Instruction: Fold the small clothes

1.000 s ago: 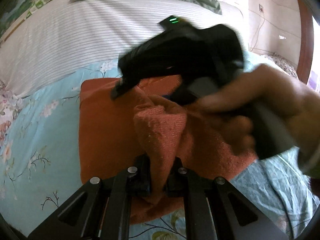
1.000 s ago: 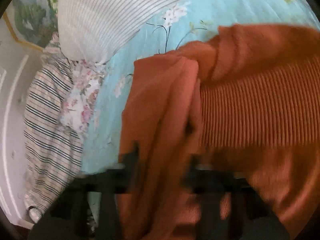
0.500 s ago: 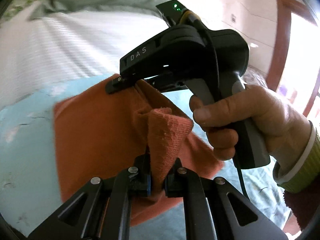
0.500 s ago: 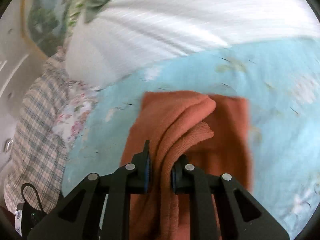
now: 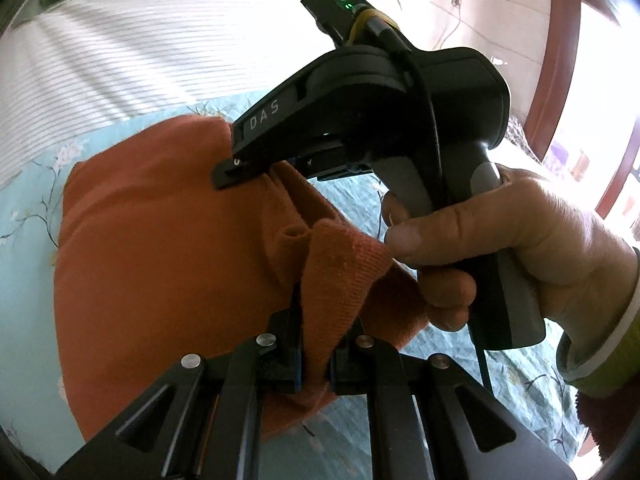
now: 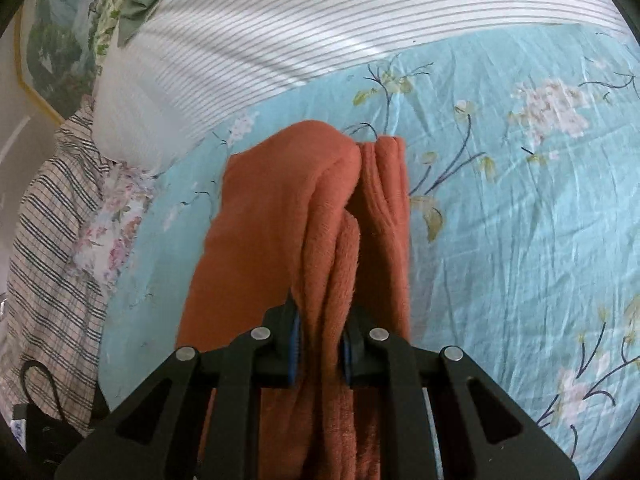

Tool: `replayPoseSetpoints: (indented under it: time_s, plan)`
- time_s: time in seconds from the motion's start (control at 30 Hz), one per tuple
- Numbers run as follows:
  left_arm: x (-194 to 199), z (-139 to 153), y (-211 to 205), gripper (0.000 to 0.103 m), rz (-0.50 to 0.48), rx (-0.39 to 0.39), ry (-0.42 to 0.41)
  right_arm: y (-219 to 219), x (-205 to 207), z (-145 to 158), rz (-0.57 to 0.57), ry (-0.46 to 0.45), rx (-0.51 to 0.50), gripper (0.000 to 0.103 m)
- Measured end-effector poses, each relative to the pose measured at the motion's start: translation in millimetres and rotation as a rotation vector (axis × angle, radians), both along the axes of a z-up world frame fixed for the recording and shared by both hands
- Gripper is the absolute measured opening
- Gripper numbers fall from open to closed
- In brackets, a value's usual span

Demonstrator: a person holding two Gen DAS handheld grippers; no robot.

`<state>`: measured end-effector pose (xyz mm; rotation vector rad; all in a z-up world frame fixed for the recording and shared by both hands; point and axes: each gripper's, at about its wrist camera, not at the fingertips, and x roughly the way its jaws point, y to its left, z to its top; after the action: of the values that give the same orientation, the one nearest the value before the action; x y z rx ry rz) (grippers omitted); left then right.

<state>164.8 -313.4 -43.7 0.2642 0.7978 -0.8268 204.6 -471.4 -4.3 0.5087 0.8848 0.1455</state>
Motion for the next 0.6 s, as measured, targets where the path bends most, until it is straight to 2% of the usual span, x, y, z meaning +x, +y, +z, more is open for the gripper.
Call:
replayPoseSetpoints:
  time_s: [0.07, 0.13, 0.2, 0.27, 0.33, 0.4, 0.47, 0.53, 0.6]
  plan:
    - [-9.9, -0.1, 1.8, 0.012, -0.001, 0.000, 0.015, -3.0, -3.4, -1.0, -0.014, -0.005, 0.001, 0.026]
    - [-7.0, 4.5, 10.3, 0.021, -0.005, -0.023, 0.055, -6.4, -10.4, 3.7, -0.042, -0.019, -0.001, 0.032]
    - [-6.5, 10.6, 25.1, 0.041, 0.001, -0.057, 0.093, -9.0, -16.6, 9.0, -0.067, -0.026, -0.015, 0.044]
    - [-6.4, 17.3, 45.7, 0.058, 0.029, -0.086, 0.110, -12.7, -26.5, 16.6, -0.099, -0.047, -0.016, 0.070]
    - [-3.7, 23.9, 71.2, 0.064, 0.063, -0.109, 0.112, -14.4, -35.3, 22.5, -0.120, -0.069, -0.031, 0.084]
    - [5.2, 29.0, 101.8, 0.076, 0.132, -0.118, 0.106, -14.7, -41.6, 23.7, -0.126, -0.067, -0.039, 0.085]
    - [19.0, 29.4, 129.0, 0.083, 0.197, -0.128, 0.113, -14.1, -42.8, 18.2, -0.115, -0.033, -0.023, 0.085]
    - [36.5, 24.7, 146.7, 0.083, 0.253, -0.132, 0.144, -11.7, -42.5, 10.1, -0.104, -0.001, -0.030, 0.085]
    - [59.1, 15.5, 167.1, 0.082, 0.313, -0.151, 0.218, -8.6, -41.4, 3.6, -0.086, 0.019, -0.032, 0.085]
